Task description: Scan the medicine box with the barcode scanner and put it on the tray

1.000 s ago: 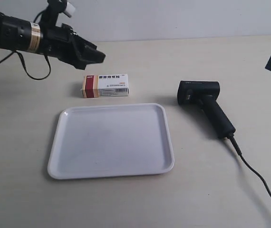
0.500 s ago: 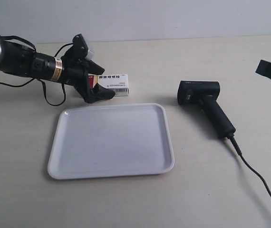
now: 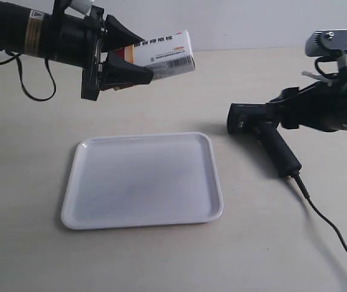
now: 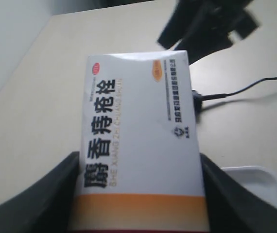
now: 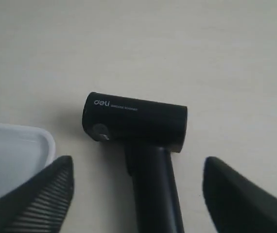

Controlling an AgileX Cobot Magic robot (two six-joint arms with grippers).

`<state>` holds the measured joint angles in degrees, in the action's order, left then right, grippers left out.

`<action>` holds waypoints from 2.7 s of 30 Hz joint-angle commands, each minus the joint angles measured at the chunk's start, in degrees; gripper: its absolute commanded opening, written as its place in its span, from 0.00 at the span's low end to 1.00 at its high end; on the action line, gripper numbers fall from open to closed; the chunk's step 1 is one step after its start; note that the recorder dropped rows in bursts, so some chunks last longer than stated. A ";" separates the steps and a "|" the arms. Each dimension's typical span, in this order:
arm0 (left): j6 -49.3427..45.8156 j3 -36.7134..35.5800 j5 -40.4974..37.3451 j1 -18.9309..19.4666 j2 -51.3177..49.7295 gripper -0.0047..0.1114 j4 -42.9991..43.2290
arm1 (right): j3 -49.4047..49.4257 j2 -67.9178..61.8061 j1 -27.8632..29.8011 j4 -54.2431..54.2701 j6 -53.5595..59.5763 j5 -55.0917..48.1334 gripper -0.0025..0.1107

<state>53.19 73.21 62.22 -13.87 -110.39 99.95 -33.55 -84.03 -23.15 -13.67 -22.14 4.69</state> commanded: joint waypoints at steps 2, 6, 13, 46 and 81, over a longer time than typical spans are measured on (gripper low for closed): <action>-6.69 -11.45 -0.07 -0.71 6.73 0.05 0.00 | -4.79 -9.47 -0.23 -1.79 3.31 -0.34 0.87; -8.40 -16.17 -1.66 -0.79 7.77 0.05 0.00 | -8.19 -15.71 -0.23 -1.79 6.86 -0.25 0.92; -12.49 -20.73 -4.12 -0.79 7.77 0.05 0.00 | -15.09 -25.03 0.00 -1.92 8.71 -2.25 0.92; -12.44 -23.18 -11.37 -0.85 7.67 0.05 0.00 | -7.64 -6.99 -2.27 -2.01 23.63 -18.25 0.02; -21.99 -23.89 -2.50 3.41 -1.67 0.05 -6.95 | -9.10 -0.28 -3.55 -4.79 22.14 -26.05 0.02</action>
<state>32.12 49.08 58.68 -10.55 -111.29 95.39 -42.23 -87.08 -26.56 -18.15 0.00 -19.94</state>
